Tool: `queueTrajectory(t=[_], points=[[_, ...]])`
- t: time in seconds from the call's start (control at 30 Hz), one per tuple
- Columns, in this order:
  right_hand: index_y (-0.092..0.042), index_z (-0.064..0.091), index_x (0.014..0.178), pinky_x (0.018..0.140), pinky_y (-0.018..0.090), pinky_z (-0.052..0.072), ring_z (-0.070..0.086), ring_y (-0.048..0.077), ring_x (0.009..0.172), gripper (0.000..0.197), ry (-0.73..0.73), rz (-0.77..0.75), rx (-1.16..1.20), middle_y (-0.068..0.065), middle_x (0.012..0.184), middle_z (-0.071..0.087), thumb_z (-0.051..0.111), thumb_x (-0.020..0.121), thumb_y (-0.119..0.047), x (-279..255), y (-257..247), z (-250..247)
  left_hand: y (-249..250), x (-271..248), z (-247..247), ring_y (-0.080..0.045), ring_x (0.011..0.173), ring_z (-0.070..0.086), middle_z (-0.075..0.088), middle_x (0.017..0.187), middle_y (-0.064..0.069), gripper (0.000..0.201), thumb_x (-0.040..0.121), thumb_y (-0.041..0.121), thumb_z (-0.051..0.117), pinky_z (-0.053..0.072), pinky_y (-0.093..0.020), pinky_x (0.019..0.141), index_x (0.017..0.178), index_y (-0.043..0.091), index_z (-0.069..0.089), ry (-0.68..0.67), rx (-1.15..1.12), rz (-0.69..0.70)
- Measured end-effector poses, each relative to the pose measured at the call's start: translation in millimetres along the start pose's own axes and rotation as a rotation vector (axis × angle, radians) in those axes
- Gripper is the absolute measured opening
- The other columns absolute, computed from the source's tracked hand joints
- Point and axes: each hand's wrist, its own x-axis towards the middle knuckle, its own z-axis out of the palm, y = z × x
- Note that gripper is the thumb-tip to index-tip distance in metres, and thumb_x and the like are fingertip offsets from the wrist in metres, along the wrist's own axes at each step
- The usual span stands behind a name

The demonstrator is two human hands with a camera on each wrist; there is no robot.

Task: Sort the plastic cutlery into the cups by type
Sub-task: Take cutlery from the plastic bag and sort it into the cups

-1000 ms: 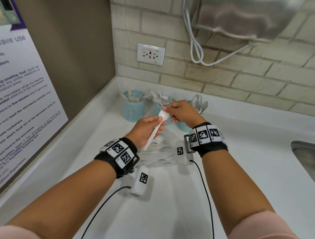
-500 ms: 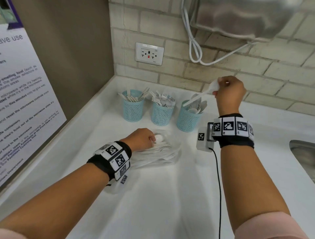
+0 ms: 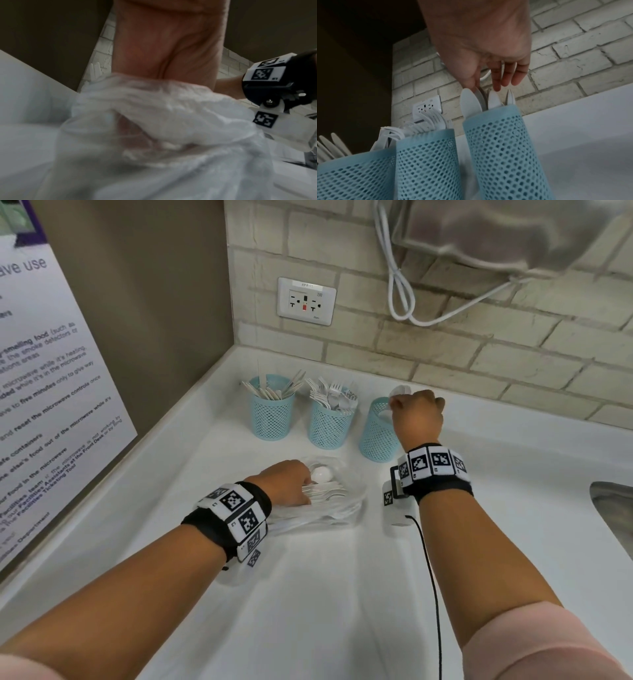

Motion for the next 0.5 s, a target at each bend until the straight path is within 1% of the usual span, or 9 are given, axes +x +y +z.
queueTrajectory(t=[0.07, 0.13, 0.2, 0.23, 0.27, 0.3, 0.37, 0.4, 0.5], points=[[-0.018, 0.068, 0.112, 0.091, 0.041, 0.038, 0.037, 0.037, 0.117, 0.031, 0.003, 0.010, -0.013, 0.016, 0.128, 0.046, 0.043, 0.096, -0.027, 0.4, -2.6, -2.1, -0.9, 0.2, -0.2, -0.027, 0.102, 0.058, 0.054, 0.121, -0.012, 0.039, 0.084, 0.025, 0.064, 0.048, -0.037, 0.092, 0.118, 0.006, 0.062, -0.013, 0.001, 0.013], [-0.020, 0.065, 0.118, 0.098, 0.041, 0.035, 0.035, 0.036, 0.123, 0.030, 0.074, -0.034, 0.033, 0.014, 0.136, 0.041, 0.047, 0.094, -0.026, -1.1, -8.3, -7.0, -1.2, 0.0, -0.6, -0.028, 0.104, 0.057, 0.045, 0.125, -0.011, 0.042, 0.085, 0.028, 0.064, 0.047, -0.038, 0.094, 0.122, 0.007, 0.060, -0.015, 0.035, 0.024], [-0.016, 0.067, 0.115, 0.096, 0.037, 0.040, 0.045, 0.031, 0.117, 0.028, 0.191, -0.180, 0.209, 0.015, 0.129, 0.048, 0.053, 0.091, -0.021, -10.2, -19.0, -13.0, 0.3, -0.3, -0.3, -0.029, 0.106, 0.055, 0.044, 0.125, -0.011, 0.044, 0.086, 0.030, 0.063, 0.047, -0.039, 0.095, 0.123, 0.006, 0.058, -0.011, 0.081, 0.022], [-0.013, 0.069, 0.110, 0.092, 0.032, 0.042, 0.053, 0.028, 0.108, 0.025, 0.180, -0.266, 0.330, 0.014, 0.122, 0.055, 0.054, 0.090, -0.016, -17.0, -24.9, -15.5, 1.6, -0.9, 0.0, -0.029, 0.106, 0.056, 0.047, 0.124, -0.011, 0.043, 0.087, 0.030, 0.062, 0.047, -0.039, 0.094, 0.121, 0.005, 0.058, -0.006, 0.100, 0.025], [-0.011, 0.070, 0.106, 0.089, 0.028, 0.044, 0.059, 0.026, 0.098, 0.023, 0.081, -0.342, 0.414, 0.012, 0.114, 0.061, 0.054, 0.090, -0.012, -25.1, -30.8, -17.8, 2.9, -1.5, 0.2, -0.029, 0.104, 0.056, 0.050, 0.122, -0.011, 0.041, 0.087, 0.029, 0.062, 0.048, -0.038, 0.092, 0.119, 0.004, 0.058, -0.003, 0.115, 0.030], [-0.010, 0.071, 0.104, 0.087, 0.026, 0.046, 0.063, 0.025, 0.093, 0.022, -0.089, -0.394, 0.449, 0.011, 0.109, 0.066, 0.054, 0.091, -0.010, -34.7, -36.2, -19.1, 4.2, -2.1, 0.6, -0.029, 0.103, 0.057, 0.053, 0.119, -0.012, 0.039, 0.087, 0.029, 0.060, 0.049, -0.038, 0.090, 0.116, 0.003, 0.058, -0.004, 0.127, 0.035], [-0.009, 0.071, 0.104, 0.089, 0.027, 0.047, 0.064, 0.023, 0.096, 0.020, -0.502, -0.425, 0.331, 0.007, 0.109, 0.069, 0.056, 0.092, -0.015, -52.5, -43.2, -17.3, 5.6, -3.1, 1.1, -0.029, 0.102, 0.057, 0.055, 0.118, -0.013, 0.039, 0.088, 0.031, 0.058, 0.049, -0.036, 0.089, 0.116, 0.003, 0.057, -0.008, 0.148, 0.034], [-0.010, 0.071, 0.104, 0.092, 0.028, 0.046, 0.062, 0.021, 0.102, 0.020, -0.645, -0.425, 0.206, 0.006, 0.112, 0.068, 0.057, 0.091, -0.019, -59.6, -44.5, -14.6, 5.6, -3.6, 1.4, -0.029, 0.104, 0.057, 0.054, 0.119, -0.013, 0.042, 0.090, 0.033, 0.057, 0.048, -0.036, 0.090, 0.119, 0.004, 0.055, -0.014, 0.152, 0.030], [-0.015, 0.070, 0.110, 0.098, 0.028, 0.040, 0.056, 0.020, 0.113, 0.023, -0.790, -0.377, -0.016, 0.004, 0.122, 0.062, 0.060, 0.090, -0.021, -72.2, -40.9, -5.2, 5.1, -5.5, 2.1, -0.028, 0.110, 0.054, 0.051, 0.124, -0.013, 0.048, 0.091, 0.037, 0.057, 0.045, -0.037, 0.094, 0.127, 0.005, 0.049, -0.042, 0.134, 0.024]])
